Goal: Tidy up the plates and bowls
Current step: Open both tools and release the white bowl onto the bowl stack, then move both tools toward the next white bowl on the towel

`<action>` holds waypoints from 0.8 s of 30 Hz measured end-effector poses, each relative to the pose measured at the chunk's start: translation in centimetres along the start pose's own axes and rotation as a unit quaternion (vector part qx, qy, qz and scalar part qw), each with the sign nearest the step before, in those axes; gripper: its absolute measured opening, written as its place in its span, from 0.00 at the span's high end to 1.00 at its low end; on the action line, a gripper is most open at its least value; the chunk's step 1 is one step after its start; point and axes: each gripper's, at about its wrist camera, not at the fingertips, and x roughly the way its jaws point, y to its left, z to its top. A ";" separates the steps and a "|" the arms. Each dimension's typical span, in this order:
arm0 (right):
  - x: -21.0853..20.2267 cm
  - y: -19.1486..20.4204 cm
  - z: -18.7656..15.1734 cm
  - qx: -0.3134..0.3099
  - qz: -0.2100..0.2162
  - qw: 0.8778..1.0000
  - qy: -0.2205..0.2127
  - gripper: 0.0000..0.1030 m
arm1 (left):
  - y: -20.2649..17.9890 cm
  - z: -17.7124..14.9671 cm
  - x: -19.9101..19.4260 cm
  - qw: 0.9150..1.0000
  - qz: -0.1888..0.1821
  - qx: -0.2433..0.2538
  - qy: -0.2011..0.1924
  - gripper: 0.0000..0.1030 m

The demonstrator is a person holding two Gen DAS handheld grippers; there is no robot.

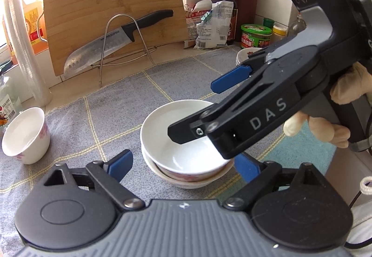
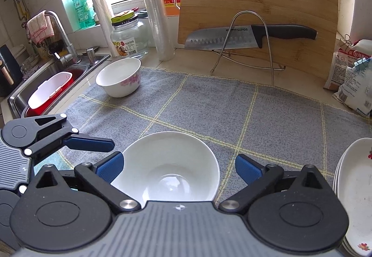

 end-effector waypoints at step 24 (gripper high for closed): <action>-2.3 3.2 -1.5 0.037 -0.085 0.995 -0.031 0.00 | 4.4 -1.7 -2.4 0.999 0.007 -0.033 -0.035 0.05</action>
